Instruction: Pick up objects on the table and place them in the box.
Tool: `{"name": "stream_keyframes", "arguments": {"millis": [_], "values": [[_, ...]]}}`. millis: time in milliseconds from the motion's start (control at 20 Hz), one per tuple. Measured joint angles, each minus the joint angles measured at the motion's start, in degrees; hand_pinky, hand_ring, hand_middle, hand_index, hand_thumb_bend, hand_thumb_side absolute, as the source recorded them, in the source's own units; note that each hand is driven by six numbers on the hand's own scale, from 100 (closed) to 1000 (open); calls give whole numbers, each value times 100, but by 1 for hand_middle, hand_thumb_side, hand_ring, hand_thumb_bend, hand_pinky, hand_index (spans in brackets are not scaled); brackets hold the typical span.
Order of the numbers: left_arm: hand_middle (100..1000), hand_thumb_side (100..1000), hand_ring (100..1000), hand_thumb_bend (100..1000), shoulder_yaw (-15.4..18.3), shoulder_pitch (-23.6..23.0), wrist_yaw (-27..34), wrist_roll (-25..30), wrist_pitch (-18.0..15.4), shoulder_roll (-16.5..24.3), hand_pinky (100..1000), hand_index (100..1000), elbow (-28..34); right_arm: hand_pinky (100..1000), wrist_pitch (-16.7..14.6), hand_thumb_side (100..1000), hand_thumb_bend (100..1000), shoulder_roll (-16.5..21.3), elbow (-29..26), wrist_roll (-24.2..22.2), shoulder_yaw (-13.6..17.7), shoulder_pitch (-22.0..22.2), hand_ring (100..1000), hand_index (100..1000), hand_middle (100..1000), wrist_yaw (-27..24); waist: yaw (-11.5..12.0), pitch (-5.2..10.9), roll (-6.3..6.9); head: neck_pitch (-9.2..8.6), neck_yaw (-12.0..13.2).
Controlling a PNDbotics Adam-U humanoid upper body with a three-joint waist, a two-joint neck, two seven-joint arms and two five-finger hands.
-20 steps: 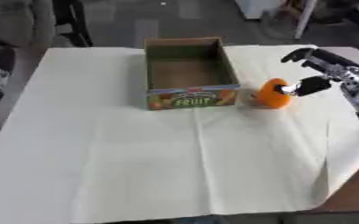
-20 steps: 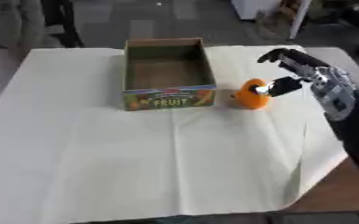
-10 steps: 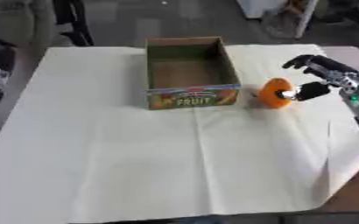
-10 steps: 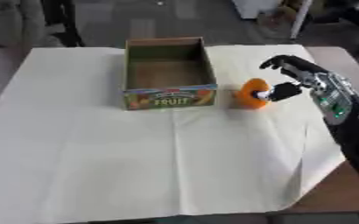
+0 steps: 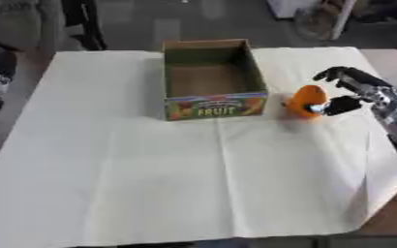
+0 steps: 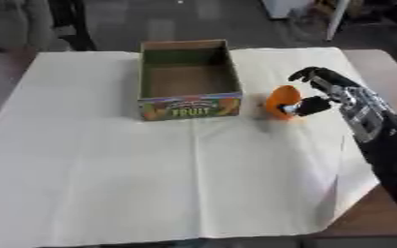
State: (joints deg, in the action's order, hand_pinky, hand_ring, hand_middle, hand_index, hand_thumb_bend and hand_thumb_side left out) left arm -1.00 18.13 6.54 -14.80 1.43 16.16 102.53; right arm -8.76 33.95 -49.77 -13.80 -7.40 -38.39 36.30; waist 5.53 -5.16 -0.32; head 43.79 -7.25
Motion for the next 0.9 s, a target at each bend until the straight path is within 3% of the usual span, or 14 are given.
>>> {"name": "stream_keyframes", "arguments": {"millis": [350, 450, 650, 800, 900], "values": [[584, 372, 607, 652, -1, 4, 0, 8, 8, -2, 610, 726, 1, 784, 10, 390, 465, -147, 275, 41, 33, -101, 859, 856, 817, 118, 26, -13, 17, 0, -34], [584, 372, 607, 652, -1, 4, 0, 8, 8, -3, 610, 726, 1, 763, 3, 347, 453, -172, 317, 49, 33, -106, 834, 847, 799, 156, 26, -15, 12, 0, -41], [584, 372, 608, 652, -2, 4, 0, 8, 8, -3, 610, 726, 1, 632, 2, 107, 408, -199, 366, 58, 47, -119, 736, 802, 736, 198, 26, -15, 8, 0, -43], [584, 372, 608, 652, -2, 4, 0, 8, 8, -3, 610, 726, 1, 528, 8, 100, 413, -201, 371, 107, 64, -122, 629, 746, 643, 198, 25, -15, 3, 0, -46], [584, 372, 608, 652, -2, 4, 2, 8, 8, -3, 610, 726, 1, 472, 10, 100, 366, -202, 370, 162, 64, -122, 572, 688, 580, 198, 19, -15, -5, 0, -46]]}}
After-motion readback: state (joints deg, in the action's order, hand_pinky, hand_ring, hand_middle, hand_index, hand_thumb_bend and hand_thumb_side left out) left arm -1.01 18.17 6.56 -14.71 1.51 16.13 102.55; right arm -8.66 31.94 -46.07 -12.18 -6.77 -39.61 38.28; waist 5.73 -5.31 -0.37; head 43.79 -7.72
